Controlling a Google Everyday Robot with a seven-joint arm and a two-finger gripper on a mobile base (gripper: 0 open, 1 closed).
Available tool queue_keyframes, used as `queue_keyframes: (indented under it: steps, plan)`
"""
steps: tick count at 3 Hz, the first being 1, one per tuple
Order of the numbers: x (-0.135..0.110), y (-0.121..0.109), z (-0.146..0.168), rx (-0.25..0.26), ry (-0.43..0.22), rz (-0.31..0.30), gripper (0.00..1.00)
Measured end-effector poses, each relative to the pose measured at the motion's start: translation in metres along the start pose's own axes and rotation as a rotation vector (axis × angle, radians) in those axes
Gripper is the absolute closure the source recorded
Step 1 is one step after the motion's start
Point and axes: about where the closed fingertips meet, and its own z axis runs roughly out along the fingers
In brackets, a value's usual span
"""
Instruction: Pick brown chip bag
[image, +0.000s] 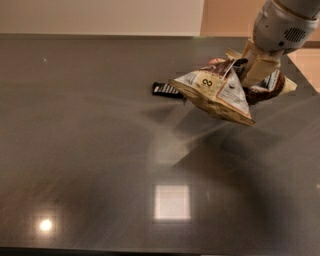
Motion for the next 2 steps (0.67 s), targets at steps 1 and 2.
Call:
queue_keyframes:
  steps: [1,2]
  plan:
    - [-0.01,0.014,-0.02,0.02,-0.023,-0.015,1.0]
    - [-0.027,0.051,-0.048,0.035,-0.082,-0.047,1.0]
